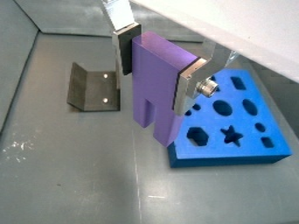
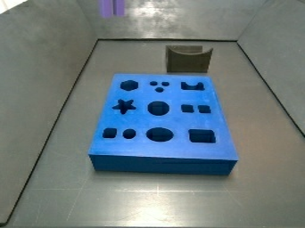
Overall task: Pick up the double-square object. Move to above the board. Insert the double-square object.
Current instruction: Move to above the board.
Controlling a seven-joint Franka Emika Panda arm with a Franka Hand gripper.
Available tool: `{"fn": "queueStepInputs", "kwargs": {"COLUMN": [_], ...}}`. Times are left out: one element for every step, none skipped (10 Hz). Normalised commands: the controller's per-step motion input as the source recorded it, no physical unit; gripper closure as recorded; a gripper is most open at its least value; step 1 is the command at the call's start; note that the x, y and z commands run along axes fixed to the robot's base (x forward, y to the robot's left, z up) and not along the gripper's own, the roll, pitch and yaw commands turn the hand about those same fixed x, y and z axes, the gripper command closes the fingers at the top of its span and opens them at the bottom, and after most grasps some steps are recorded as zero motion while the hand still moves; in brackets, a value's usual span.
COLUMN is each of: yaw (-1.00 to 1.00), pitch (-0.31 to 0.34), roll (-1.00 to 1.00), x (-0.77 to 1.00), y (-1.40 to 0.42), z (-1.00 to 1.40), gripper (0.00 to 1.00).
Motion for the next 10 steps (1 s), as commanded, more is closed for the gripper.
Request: {"fn": "queueStepInputs", "kwargs": {"yaw": [0.01,0.02,0.02,0.02,-1.00,-1.00,-1.00,-1.00,-1.00,-1.00], "pitch": [0.056,0.057,0.060,0.063,0.033,0.033,0.044,0.052,0.062,0.090], "roll": [-0.10,-0.09,-0.08,-0.08,0.20,0.20,0.22,0.19,0.19,0.20], "x": [0.02,0.01,0.01,0.01,0.48,0.49,0.51,0.54,0.54,0.57], "y": [0.00,0.00,0.00,0.00,-1.00,-1.00,-1.00,-1.00,-1.00,-1.00], "z": [0.75,0.55,0.41,0.21,0.21,0.18,0.17,0.18,0.19,0.19], "gripper": [1.00,1.00,1.00,1.00,1.00,1.00,1.00,1.00,1.00,1.00]}}
